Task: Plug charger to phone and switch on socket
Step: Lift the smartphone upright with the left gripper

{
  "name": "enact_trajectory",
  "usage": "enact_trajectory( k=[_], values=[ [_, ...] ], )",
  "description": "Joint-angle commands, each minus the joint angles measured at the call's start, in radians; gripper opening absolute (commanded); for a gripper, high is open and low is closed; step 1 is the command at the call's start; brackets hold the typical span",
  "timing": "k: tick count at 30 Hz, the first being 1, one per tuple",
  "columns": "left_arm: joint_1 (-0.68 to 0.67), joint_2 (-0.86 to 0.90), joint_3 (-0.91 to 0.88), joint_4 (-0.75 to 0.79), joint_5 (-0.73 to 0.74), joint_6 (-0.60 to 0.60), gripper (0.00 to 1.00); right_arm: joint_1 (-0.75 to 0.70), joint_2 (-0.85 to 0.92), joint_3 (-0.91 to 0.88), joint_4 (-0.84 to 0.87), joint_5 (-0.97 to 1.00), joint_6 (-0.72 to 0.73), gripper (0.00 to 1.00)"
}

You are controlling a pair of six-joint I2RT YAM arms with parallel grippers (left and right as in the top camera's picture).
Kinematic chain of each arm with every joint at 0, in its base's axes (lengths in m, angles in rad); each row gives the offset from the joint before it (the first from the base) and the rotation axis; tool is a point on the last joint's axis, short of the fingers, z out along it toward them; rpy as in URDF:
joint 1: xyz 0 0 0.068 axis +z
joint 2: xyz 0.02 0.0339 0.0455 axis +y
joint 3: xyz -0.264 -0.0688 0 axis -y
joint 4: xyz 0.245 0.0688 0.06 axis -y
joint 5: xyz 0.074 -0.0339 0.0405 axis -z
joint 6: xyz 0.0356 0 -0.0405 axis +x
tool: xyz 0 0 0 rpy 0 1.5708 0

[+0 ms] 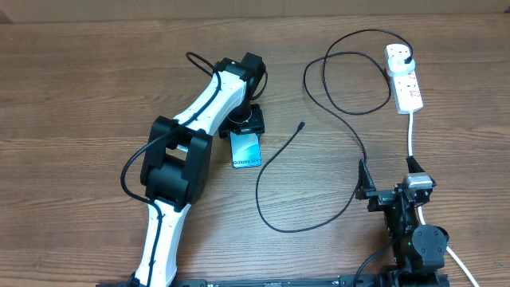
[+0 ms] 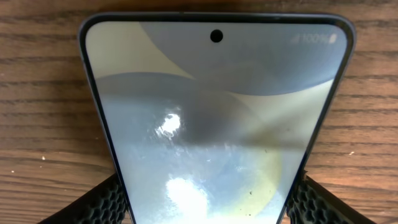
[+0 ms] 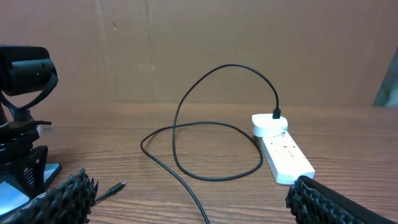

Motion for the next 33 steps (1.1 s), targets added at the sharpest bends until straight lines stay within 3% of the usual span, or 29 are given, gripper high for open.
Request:
enact_trajectory(
  k=[1, 17, 33],
  values=[
    [0.004, 0.068, -0.008, -0.012, -0.006, -0.009, 0.67, 0.004, -0.010, -0.010, 0.005, 0.010, 0.003, 1.00],
    [0.003, -0.007, -0.005, 0.000, -0.098, -0.029, 0.64, 0.004, -0.010, -0.010, 0.005, 0.010, 0.003, 1.00],
    [0.010, -0.012, -0.005, 0.004, -0.051, -0.029, 0.64, 0.004, -0.010, -0.010, 0.005, 0.010, 0.003, 1.00]
  ],
)
